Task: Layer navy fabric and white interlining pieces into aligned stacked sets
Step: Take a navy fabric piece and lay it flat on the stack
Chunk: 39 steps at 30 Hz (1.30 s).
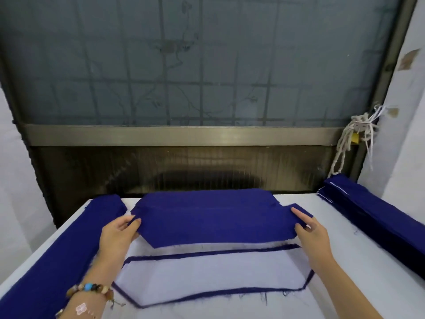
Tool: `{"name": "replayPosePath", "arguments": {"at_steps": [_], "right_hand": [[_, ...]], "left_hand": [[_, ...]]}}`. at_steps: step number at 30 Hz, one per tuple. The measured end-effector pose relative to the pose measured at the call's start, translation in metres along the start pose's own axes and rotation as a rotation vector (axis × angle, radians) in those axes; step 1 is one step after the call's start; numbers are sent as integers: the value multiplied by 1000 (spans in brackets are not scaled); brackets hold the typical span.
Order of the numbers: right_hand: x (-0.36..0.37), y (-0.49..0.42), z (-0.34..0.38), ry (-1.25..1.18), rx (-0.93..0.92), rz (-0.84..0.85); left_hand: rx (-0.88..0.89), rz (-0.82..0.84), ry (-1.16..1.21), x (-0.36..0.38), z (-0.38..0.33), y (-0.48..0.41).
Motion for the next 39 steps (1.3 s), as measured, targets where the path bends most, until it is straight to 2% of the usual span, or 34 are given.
{"name": "replayPosePath", "arguments": {"at_steps": [4,9,19,22,28,31,35,39], "right_hand": [[-9,20,-3,73,-13,-11],[-7,39,-10,221,-138,16],[-7,38,-13,258,-97,-32],[-13,39,-16,141,-81,-77],[-29,44,-14,10,-71,-150],[-31,44,-17,49,-32,-187],[-24,49,-20,252,10,-143],[-18,52,-16,338,-66,-122]], "left_hand": [[-17,40,-10,-10,5,25],[58,125,-123,-15,10,49],[238,188,-273,-13,2,61],[187,159,-198,-18,0,59],[-99,149,8,-37,6,53],[-46,184,-128,-36,-1,55],[196,233,-606,-26,-15,67],[260,252,-683,-20,-18,73]]}}
Point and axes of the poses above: each hand's wrist, its own y-axis away from the middle knuckle, its own x-axis out of the palm, z = x × y, the point moved 6 cm from there along -y, towards the middle knuckle, and after that the axes turned 5 degrees about x, right-handed, at the moved point
